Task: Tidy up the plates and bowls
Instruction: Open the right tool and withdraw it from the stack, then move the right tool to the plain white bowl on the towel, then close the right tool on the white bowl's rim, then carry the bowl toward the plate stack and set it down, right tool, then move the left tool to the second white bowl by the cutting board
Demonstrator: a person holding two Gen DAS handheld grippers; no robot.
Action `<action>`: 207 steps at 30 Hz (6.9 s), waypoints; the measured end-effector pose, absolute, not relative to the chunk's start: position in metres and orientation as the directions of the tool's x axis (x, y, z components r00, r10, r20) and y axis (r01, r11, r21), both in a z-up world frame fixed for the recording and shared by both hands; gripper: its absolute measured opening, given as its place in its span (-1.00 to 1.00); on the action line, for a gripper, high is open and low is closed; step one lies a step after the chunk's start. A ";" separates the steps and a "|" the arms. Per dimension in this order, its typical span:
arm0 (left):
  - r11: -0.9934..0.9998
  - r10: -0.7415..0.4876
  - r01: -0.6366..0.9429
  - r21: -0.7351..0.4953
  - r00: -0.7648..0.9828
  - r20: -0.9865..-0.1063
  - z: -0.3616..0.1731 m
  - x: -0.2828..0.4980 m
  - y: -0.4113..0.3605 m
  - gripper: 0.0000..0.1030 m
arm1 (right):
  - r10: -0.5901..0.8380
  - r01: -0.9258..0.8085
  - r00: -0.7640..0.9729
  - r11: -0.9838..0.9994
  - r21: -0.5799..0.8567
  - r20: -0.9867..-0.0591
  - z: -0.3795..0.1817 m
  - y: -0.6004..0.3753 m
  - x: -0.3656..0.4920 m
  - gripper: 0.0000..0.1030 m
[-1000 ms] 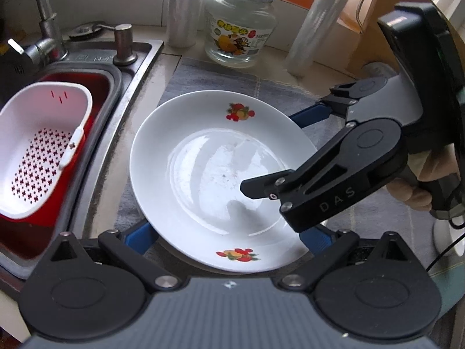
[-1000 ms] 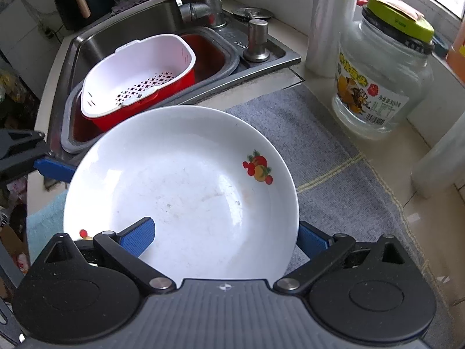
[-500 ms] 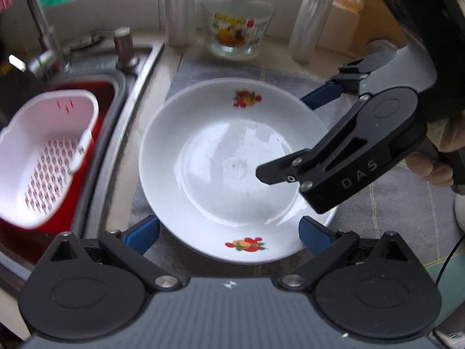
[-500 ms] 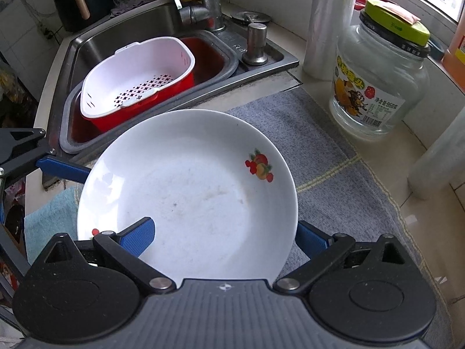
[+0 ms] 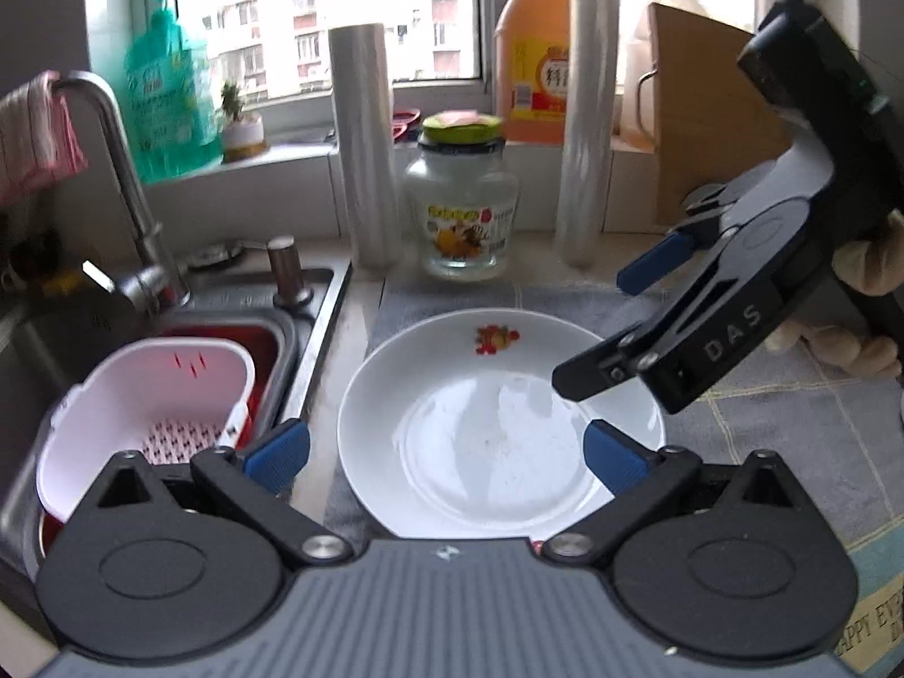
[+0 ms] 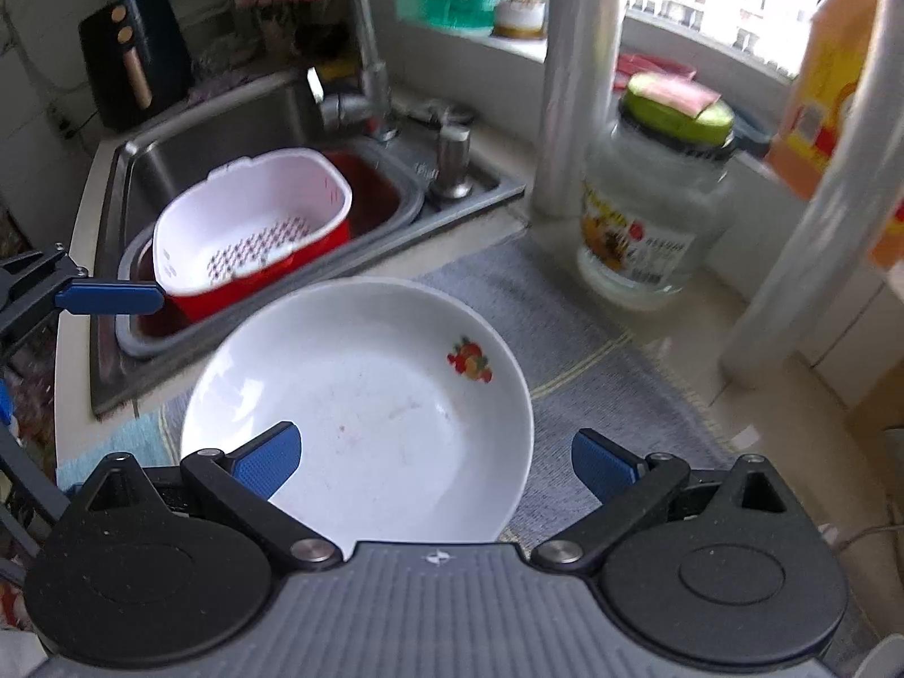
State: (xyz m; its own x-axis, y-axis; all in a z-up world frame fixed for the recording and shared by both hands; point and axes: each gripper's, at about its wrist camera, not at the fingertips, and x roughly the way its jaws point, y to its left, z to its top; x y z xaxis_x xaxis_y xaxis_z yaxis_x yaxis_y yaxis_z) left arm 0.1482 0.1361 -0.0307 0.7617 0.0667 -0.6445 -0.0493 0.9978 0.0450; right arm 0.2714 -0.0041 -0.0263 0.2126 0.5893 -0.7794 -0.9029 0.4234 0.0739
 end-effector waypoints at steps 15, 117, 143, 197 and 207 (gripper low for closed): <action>0.999 -0.054 0.046 -0.029 0.796 -0.603 -0.031 0.141 0.117 0.99 | 0.547 -0.724 0.478 0.688 0.044 -0.687 -0.008 -0.076 0.215 1.00; 0.823 -0.432 0.568 -0.008 0.618 -0.656 -0.057 0.137 -0.183 0.67 | 0.544 -0.550 0.443 0.792 0.263 -0.712 -0.050 -0.366 0.224 0.41; 0.878 -0.360 0.479 -0.016 0.638 -0.680 -0.055 0.141 -0.075 0.67 | 0.581 -0.635 0.364 0.727 0.262 -0.728 -0.055 -0.248 0.227 0.41; 0.914 -0.331 0.404 -0.036 0.693 -0.640 -0.021 0.149 -0.044 0.96 | 0.392 -0.495 0.624 0.868 0.046 -0.676 -0.043 -0.297 0.218 1.00; 0.902 -0.353 0.429 -0.039 0.684 -0.639 -0.003 0.195 -0.070 0.98 | 0.329 -0.447 0.653 0.895 0.004 -0.682 -0.063 -0.319 0.225 1.00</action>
